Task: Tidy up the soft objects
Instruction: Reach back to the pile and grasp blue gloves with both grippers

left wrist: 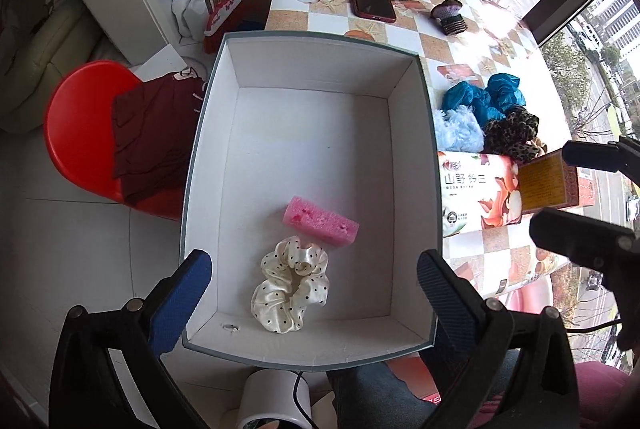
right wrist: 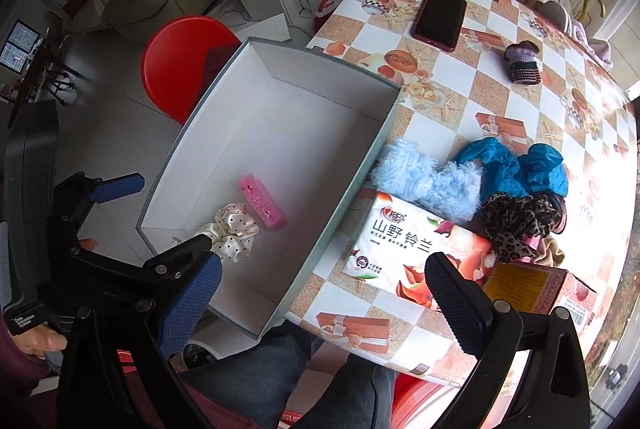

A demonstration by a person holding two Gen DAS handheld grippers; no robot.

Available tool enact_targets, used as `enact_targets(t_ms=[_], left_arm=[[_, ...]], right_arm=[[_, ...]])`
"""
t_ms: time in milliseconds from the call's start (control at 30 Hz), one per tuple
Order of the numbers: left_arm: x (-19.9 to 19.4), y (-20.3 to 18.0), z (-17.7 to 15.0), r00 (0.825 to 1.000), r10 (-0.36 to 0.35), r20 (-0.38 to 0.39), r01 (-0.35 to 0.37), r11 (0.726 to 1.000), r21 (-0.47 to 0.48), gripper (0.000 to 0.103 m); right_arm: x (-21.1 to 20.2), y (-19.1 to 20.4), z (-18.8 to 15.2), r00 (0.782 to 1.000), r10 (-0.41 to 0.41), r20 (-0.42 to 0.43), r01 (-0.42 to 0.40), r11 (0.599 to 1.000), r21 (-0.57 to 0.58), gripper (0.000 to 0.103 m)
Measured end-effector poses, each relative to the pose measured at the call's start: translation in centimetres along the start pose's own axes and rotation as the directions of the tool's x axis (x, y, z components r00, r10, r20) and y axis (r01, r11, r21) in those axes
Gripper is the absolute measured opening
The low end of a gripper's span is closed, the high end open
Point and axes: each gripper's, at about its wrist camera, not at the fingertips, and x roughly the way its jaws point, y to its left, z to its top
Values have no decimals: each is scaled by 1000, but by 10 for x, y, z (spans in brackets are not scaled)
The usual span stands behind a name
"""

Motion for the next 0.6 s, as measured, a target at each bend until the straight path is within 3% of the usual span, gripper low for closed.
enact_targets(t_ms=[133,267,400,500,600], left_arm=[[-12,-42,35,1000,-11,29,7,992,123,103],[-3,-87,75,999,-34,12,30,978,204,103],[35,-133,115,999,-23,-44,32,972,234,103],[78,-163,143,993,-24,-116,49,974,222,103],[124,-183,164,986,37,-163,-1,977,215,103]], right_arm=[[-40,-70,2,996,-77,47,69,986,150,102],[-61,-157,-1,989,-145,34,128,942,310,102],[-39,-233,-2,990,-128,-51,138,912,387,102],[-8,-271,7,987,-121,-103,151,916,371,102],[29,-295,25,988,-81,-134,123,934,335,102]])
